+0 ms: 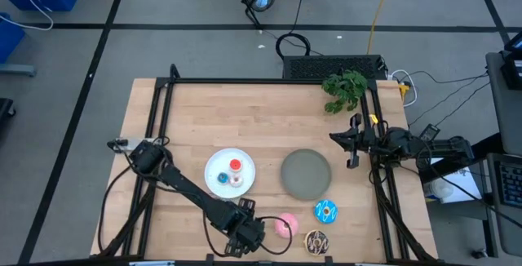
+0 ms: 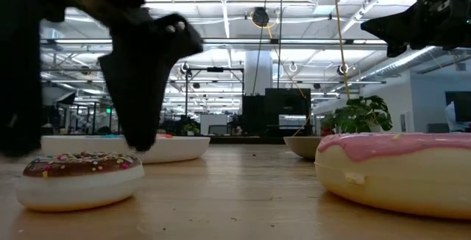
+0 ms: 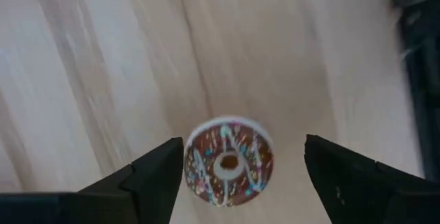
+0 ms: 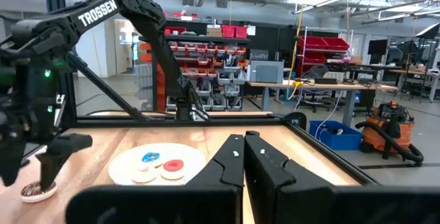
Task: Pick & Place donuts
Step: Put the small brown donut on the white plate
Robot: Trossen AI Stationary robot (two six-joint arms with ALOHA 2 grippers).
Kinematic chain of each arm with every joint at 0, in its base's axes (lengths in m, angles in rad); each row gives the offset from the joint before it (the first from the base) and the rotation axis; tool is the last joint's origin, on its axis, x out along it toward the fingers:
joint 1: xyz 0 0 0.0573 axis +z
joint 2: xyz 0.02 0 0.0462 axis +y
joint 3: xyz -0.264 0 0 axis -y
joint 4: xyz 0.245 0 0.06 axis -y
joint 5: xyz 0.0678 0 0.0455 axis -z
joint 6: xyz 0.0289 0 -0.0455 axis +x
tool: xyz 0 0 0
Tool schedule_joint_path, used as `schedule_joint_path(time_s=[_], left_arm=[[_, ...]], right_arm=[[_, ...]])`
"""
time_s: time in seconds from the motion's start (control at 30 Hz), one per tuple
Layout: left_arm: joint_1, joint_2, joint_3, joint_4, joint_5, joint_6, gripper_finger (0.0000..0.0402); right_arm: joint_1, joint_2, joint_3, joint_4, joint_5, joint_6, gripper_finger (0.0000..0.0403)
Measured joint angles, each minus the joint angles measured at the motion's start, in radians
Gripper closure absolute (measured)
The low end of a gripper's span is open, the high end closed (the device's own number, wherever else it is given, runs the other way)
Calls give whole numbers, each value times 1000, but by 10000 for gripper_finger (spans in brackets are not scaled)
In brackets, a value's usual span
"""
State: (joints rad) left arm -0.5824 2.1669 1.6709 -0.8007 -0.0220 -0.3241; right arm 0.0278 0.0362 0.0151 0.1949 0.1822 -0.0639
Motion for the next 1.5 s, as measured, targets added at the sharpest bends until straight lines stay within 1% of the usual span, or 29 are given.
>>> schedule_joint_path(time_s=[0.23,0.73,0.83,0.97,1.3,1.4,1.5], left_arm=[[5,43,0,-7,17,-10,100],[13,42,0,-10,21,-2,101],[12,41,0,-10,25,-12,108],[14,41,0,-10,22,-15,141],[20,36,0,-23,22,-2,259],[23,5,0,-70,22,-3,283],[33,-48,0,-144,15,-45,293]], right_arm=[[0,17,0,16,0,0,403],[0,23,0,18,0,0,403],[0,23,0,18,0,0,403],[0,23,0,18,0,0,403],[0,23,0,18,0,0,403],[0,23,0,18,0,0,403],[0,23,0,18,0,0,403]])
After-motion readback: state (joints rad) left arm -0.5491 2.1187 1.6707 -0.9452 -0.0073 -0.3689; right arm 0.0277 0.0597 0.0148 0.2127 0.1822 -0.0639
